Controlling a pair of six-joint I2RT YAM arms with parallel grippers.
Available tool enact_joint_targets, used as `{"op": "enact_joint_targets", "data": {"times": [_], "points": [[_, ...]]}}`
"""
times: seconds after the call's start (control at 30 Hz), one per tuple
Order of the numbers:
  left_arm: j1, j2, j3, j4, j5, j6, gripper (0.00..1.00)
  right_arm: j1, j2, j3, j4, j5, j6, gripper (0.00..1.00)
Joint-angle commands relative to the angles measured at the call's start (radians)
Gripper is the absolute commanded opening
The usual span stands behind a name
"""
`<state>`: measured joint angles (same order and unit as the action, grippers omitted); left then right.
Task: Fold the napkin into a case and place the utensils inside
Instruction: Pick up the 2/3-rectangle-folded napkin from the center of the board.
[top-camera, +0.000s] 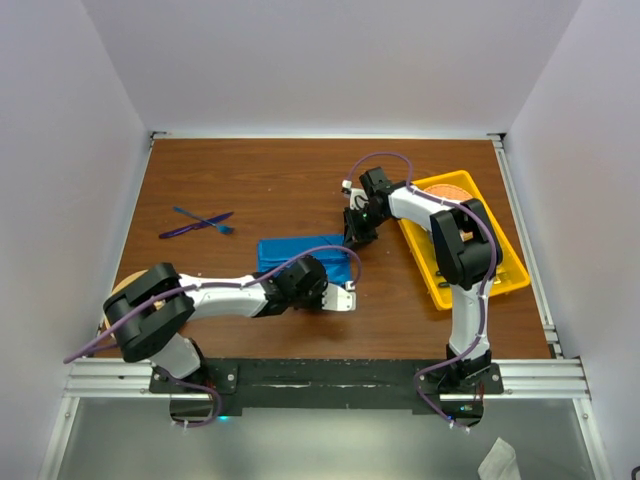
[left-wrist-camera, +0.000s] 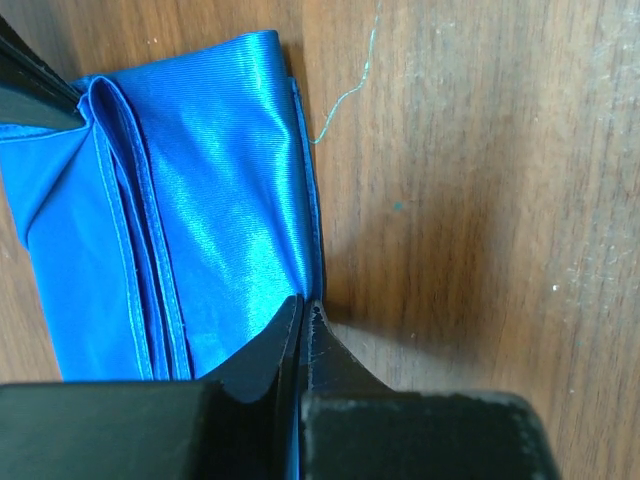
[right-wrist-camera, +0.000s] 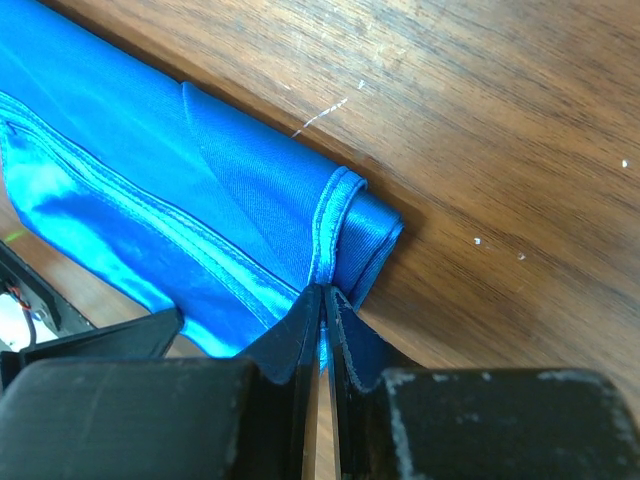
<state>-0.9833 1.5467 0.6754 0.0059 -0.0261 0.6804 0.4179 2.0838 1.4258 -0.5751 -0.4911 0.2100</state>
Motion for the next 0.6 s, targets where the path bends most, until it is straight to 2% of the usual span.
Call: {"op": "enact_joint_targets", "data": {"times": [0.0, 0.33, 0.43, 0.47, 0.5, 0.57], "points": [[0.038, 0.007, 0.073, -0.093, 0.064, -0.044, 0.00, 0.001, 0.070, -0.034, 0.006, 0.207, -0.086, 0.09], [0.208, 0.056, 0.324, -0.282, 0.299, -0.081, 0.00, 0.002, 0.070, -0.038, 0.009, 0.209, -0.098, 0.09], [0.221, 0.061, 0.329, -0.310, 0.344, -0.052, 0.00, 0.002, 0.073, -0.036, 0.011, 0.207, -0.095, 0.09], [0.219, 0.056, 0.320, -0.310, 0.351, -0.048, 0.03, 0.001, 0.073, -0.034, 0.011, 0.209, -0.093, 0.09], [0.219, 0.050, 0.311, -0.310, 0.359, -0.047, 0.12, 0.002, 0.074, -0.034, 0.009, 0.207, -0.093, 0.09], [0.213, 0.047, 0.283, -0.314, 0.364, -0.051, 0.22, 0.002, 0.071, -0.034, 0.011, 0.207, -0.095, 0.09]]}}
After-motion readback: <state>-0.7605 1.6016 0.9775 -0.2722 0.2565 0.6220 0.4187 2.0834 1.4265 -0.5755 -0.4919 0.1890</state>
